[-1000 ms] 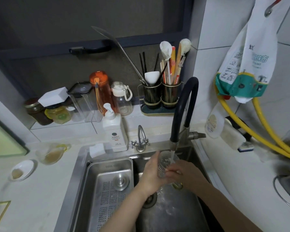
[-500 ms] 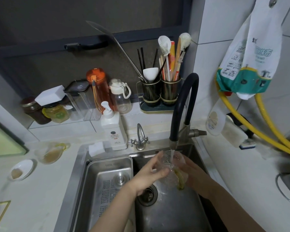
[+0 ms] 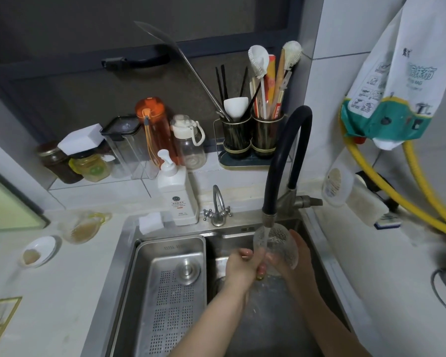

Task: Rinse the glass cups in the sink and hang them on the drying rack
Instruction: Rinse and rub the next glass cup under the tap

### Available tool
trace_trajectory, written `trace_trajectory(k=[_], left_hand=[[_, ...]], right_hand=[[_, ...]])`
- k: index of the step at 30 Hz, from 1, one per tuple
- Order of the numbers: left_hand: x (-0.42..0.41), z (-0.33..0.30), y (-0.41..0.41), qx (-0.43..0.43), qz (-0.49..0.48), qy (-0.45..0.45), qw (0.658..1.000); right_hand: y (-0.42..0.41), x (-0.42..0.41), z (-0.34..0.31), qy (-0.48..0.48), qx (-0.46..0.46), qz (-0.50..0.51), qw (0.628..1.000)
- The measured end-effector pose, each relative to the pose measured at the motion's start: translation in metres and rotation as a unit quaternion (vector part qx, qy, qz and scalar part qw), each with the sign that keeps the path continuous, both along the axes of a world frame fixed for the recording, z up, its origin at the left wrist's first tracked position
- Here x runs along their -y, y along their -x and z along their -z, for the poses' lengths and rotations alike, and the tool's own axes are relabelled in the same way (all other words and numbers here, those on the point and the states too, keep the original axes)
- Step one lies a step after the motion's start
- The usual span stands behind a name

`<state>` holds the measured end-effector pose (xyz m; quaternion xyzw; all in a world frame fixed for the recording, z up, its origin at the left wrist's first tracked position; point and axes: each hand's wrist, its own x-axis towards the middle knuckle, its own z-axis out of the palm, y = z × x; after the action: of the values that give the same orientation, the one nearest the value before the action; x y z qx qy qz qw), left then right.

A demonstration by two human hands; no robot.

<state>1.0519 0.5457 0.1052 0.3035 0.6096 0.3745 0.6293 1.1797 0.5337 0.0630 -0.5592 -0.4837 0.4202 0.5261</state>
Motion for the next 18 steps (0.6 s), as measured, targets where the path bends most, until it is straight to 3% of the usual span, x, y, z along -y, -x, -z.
trace_trajectory(k=[3, 6, 10, 18], left_hand=[[0.004, 0.004, -0.004, 0.026, -0.001, 0.020, 0.999], [0.000, 0.012, -0.003, -0.019, -0.034, -0.048, 0.998], [-0.007, 0.012, 0.001, -0.032, -0.011, -0.119, 0.992], [-0.011, 0.009, -0.005, 0.063, 0.018, -0.088, 0.994]], right_hand=[[-0.006, 0.003, 0.000, 0.022, -0.011, -0.015, 1.000], [-0.019, 0.004, -0.005, 0.043, 0.006, -0.053, 0.998], [-0.044, -0.016, -0.004, 0.083, 0.051, -0.028, 0.995], [-0.097, -0.084, 0.002, 0.156, 0.194, -0.010, 0.969]])
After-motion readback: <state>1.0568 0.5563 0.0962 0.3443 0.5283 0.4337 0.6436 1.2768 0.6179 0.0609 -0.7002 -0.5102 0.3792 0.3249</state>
